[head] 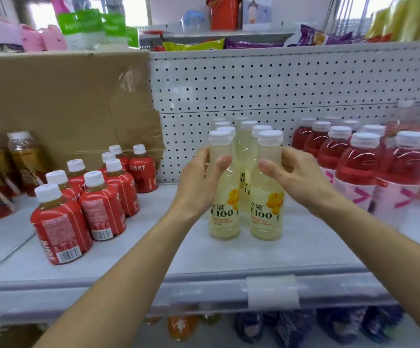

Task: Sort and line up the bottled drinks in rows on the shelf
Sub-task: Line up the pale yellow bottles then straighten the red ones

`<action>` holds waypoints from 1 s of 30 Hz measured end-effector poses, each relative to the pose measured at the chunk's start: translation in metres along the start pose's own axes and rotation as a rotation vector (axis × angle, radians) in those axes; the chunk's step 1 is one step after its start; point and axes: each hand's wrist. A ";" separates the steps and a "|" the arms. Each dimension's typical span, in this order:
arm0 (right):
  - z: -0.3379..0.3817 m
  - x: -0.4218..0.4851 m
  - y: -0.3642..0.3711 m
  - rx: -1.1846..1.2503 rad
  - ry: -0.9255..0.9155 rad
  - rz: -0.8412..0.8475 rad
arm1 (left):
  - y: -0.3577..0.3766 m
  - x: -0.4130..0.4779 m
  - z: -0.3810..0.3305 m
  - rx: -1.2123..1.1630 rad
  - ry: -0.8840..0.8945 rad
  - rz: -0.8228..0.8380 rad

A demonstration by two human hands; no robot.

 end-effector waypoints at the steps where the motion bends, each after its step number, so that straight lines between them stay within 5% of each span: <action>1: -0.003 0.001 -0.002 0.004 0.002 0.000 | 0.004 0.000 -0.001 0.005 -0.004 0.000; 21: -0.013 0.014 -0.010 0.005 0.077 0.136 | 0.019 -0.002 -0.006 0.008 -0.065 0.004; 30: -0.017 -0.013 0.000 0.004 0.064 0.016 | 0.016 -0.021 -0.013 -0.028 -0.132 -0.031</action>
Point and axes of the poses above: each hand's wrist, its own x-axis towards the middle knuckle, its own y-axis out of the palm, z = x × y, and after that the axes turned 11 degrees about -z, right-handed
